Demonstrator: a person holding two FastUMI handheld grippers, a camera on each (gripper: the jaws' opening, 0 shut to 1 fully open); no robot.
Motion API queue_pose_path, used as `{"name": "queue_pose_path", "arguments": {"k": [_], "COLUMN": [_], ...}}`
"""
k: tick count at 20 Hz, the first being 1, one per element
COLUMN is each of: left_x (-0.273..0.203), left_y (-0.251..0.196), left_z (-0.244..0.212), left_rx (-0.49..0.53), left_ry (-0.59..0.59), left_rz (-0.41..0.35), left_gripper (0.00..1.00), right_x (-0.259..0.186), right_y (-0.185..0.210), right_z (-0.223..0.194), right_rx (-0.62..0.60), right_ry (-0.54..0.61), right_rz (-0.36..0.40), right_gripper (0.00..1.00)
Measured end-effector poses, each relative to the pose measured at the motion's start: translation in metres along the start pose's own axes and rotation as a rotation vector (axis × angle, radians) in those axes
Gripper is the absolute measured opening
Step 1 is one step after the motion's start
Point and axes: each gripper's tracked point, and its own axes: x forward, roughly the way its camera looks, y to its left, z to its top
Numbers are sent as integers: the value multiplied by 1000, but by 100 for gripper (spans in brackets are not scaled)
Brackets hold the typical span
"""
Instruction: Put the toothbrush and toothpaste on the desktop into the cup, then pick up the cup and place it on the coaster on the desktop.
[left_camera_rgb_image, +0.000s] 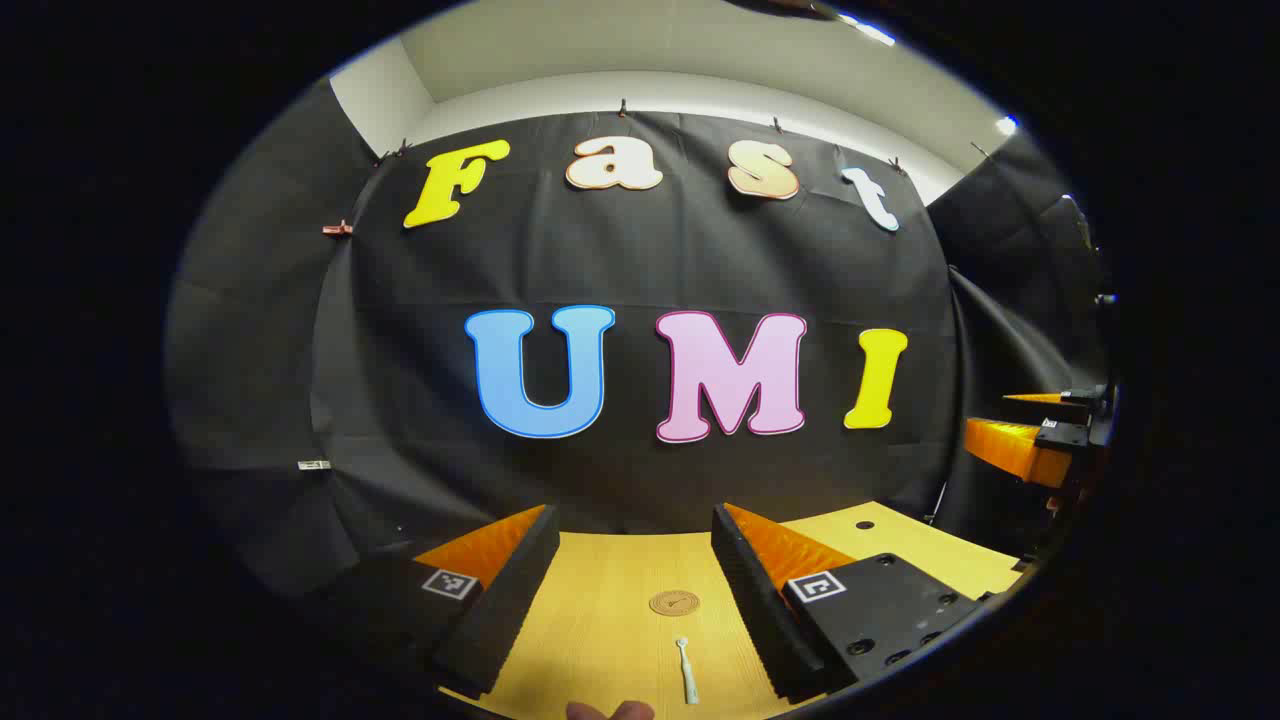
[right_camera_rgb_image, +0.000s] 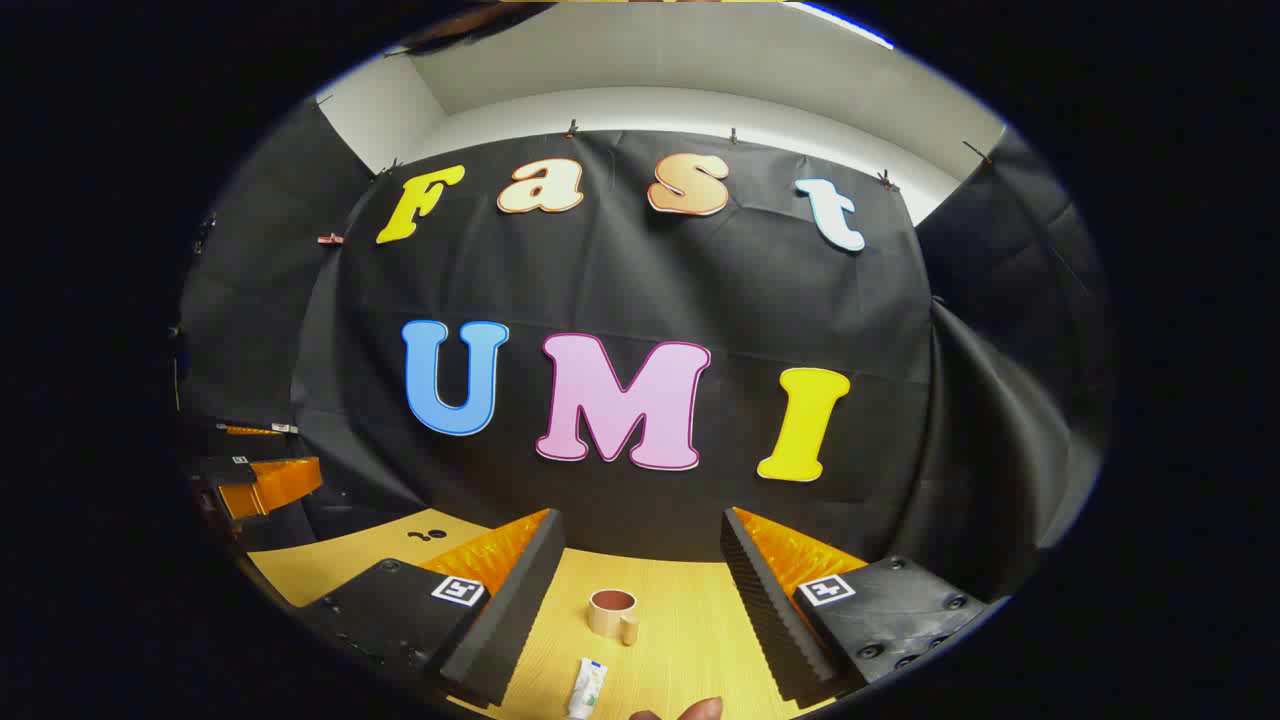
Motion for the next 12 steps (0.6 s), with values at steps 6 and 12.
{"name": "queue_pose_path", "arguments": {"k": [6, 12], "left_x": [8, 16], "left_y": [0, 1], "left_z": [-4, -7], "left_rx": [4, 3], "left_ry": [12, 16], "left_rz": [-1, -10], "left_gripper": [96, 96], "right_x": [9, 16], "right_y": [1, 3], "right_z": [-6, -12], "right_rx": [7, 7], "right_ry": [15, 33], "right_rz": [7, 8], "right_gripper": [96, 96]}}
